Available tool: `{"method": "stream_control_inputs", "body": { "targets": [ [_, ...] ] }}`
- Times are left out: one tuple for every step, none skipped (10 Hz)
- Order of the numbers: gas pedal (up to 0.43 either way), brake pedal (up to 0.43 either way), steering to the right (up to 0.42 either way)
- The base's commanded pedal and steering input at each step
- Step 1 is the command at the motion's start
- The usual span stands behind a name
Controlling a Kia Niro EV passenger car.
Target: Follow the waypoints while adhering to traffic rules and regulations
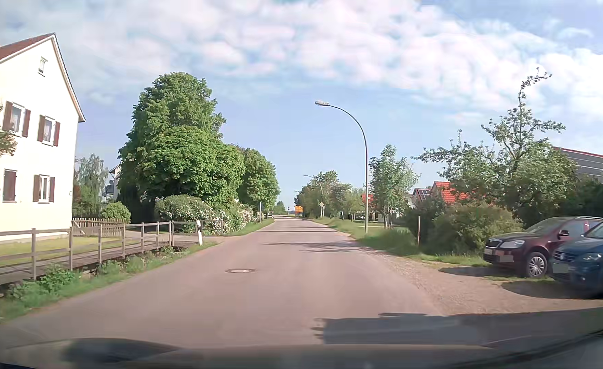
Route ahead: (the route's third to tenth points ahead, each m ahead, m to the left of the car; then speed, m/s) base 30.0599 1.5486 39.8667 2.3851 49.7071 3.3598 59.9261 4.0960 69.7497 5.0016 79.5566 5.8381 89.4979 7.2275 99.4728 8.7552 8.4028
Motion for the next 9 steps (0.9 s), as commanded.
{"method": "stream_control_inputs", "body": {
  "targets": [
    [0.11,0.0,-0.011],
    [0.11,0.0,-0.01],
    [0.11,0.0,-0.01],
    [0.11,0.0,-0.009],
    [0.11,0.0,-0.009],
    [0.11,0.0,-0.008],
    [0.11,0.0,-0.008],
    [0.11,0.0,-0.008],
    [0.11,0.0,-0.007]
  ]
}}
